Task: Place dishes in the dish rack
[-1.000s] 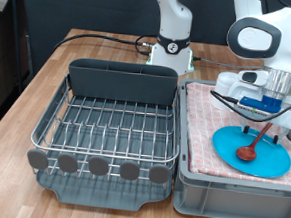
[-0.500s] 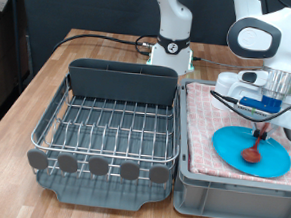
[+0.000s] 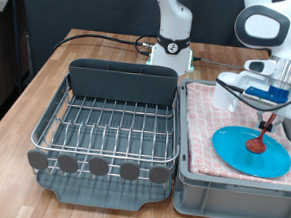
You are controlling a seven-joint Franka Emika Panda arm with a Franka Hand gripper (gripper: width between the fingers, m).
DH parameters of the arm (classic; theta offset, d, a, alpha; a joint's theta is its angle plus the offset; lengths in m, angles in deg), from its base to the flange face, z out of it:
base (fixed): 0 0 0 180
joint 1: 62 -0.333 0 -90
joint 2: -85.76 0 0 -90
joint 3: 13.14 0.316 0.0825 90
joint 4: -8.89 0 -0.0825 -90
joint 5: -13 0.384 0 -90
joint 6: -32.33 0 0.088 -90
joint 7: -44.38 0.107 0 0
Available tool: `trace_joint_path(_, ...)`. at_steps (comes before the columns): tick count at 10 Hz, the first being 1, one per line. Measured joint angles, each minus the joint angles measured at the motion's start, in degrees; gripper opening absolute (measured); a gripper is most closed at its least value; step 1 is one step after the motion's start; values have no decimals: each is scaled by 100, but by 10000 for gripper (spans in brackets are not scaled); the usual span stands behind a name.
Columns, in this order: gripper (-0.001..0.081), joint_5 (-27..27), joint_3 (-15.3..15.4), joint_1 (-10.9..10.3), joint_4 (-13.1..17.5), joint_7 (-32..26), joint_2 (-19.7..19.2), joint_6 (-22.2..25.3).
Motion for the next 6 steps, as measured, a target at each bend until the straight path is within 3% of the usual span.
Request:
trace_joint_path(4,89,1508,155,22,-108,-850,863,582)
trace_joint_path(6,89,2163,152,21,-214,-947,1317,901)
